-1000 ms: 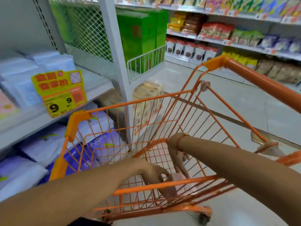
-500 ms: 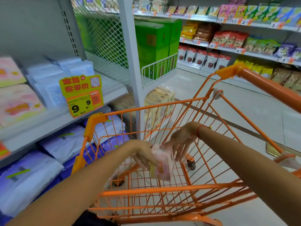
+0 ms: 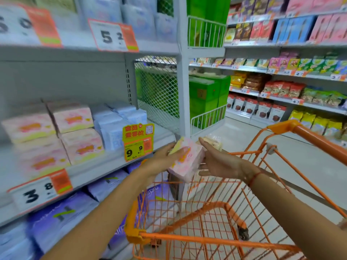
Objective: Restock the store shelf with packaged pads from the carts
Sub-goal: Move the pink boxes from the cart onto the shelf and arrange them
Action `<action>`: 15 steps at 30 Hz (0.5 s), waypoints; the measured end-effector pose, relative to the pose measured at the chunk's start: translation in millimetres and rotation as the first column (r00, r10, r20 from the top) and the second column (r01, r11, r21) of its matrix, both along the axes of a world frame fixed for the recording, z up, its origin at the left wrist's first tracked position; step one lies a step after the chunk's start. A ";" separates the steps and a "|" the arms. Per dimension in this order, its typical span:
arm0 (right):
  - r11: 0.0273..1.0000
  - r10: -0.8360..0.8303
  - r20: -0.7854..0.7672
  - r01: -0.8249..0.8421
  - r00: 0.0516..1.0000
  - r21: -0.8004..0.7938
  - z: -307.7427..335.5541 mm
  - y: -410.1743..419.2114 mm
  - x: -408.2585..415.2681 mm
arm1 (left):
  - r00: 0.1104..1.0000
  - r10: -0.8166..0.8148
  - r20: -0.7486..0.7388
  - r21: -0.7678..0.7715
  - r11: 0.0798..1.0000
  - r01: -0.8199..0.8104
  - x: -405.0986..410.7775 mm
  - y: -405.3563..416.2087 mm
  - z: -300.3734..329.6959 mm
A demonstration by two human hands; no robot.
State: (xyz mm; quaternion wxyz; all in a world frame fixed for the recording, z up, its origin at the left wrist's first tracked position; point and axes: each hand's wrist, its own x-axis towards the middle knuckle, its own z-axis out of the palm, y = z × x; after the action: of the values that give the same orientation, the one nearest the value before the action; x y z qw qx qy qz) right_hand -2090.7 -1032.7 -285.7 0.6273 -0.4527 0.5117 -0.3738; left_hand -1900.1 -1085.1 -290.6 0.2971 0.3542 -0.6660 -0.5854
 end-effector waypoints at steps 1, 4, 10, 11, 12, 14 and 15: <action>1.000 -0.014 0.017 0.015 1.000 -0.024 2.7 -2.6 8.8 | 0.999 0.038 -0.018 -0.030 0.999 -0.038 6.1 0.7 3.8; 0.995 -0.039 0.021 0.041 0.999 -0.095 14.1 -10.4 41.5 | 0.985 0.141 -0.102 -0.082 0.985 -0.150 25.1 4.1 16.7; 0.976 -0.114 0.049 0.121 0.992 -0.181 30.7 -36.4 96.0 | 0.988 0.074 -0.136 -0.064 0.994 -0.083 81.0 -2.5 36.0; 0.974 -0.124 0.047 0.130 0.991 -0.185 33.1 -39.9 103.8 | 0.988 0.064 -0.144 -0.059 0.996 -0.073 90.0 -3.1 37.8; 0.973 -0.125 0.048 0.132 0.991 -0.192 35.5 -42.2 111.7 | 0.984 0.072 -0.165 -0.035 0.996 -0.078 97.9 -1.6 40.1; 0.971 -0.111 0.052 0.120 0.992 -0.208 37.1 -46.9 126.4 | 0.972 0.114 -0.205 0.046 0.993 -0.107 111.1 -0.3 42.2; 0.970 -0.099 0.054 0.108 0.994 -0.219 37.9 -48.7 134.2 | 0.967 0.151 -0.204 0.075 0.988 -0.138 117.9 -1.4 41.1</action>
State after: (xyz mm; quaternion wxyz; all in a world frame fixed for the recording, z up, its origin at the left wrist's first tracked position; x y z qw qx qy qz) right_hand -1956.5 -1081.4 -247.8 0.5635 -0.4842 0.4763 -0.4703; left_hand -1782.2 -1086.5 -249.5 0.3966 0.3469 -0.5854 -0.6161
